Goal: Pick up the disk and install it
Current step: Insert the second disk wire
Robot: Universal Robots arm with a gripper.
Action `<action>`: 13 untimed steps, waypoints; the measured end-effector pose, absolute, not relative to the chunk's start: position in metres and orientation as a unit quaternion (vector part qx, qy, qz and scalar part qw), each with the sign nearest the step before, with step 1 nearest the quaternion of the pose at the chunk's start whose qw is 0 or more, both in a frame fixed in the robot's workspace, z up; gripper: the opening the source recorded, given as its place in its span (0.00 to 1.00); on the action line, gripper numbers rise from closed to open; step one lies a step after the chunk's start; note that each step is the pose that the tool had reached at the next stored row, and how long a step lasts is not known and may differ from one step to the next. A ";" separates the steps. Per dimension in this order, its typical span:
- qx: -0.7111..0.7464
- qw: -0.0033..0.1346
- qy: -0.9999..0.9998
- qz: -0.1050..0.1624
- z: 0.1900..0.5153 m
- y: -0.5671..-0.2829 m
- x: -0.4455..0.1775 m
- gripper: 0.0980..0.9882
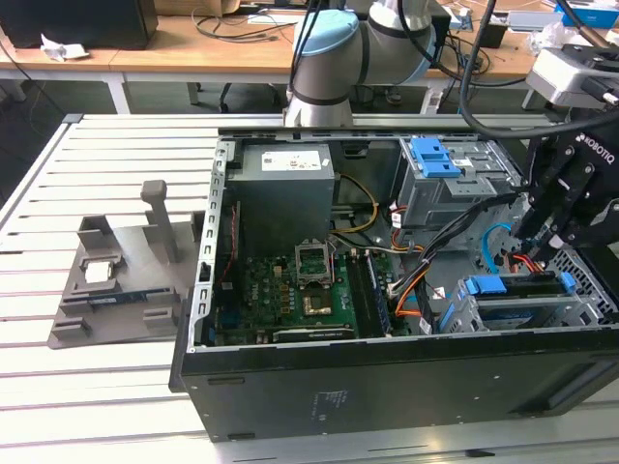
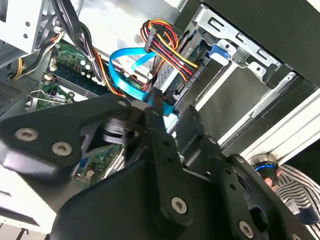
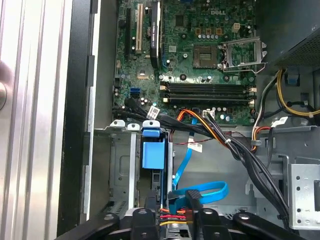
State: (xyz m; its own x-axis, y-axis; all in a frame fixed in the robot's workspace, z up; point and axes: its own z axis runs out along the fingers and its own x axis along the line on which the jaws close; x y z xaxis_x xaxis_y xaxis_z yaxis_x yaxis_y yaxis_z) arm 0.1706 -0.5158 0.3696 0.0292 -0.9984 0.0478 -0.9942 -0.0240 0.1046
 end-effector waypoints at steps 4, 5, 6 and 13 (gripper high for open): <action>0.715 0.054 -0.696 -0.019 0.370 -0.516 0.171 0.07; 0.715 0.054 -0.696 -0.019 0.370 -0.516 0.171 0.07; 0.715 0.054 -0.696 -0.019 0.370 -0.516 0.171 0.07; 0.719 0.067 -0.691 -0.007 0.364 -0.519 0.171 0.07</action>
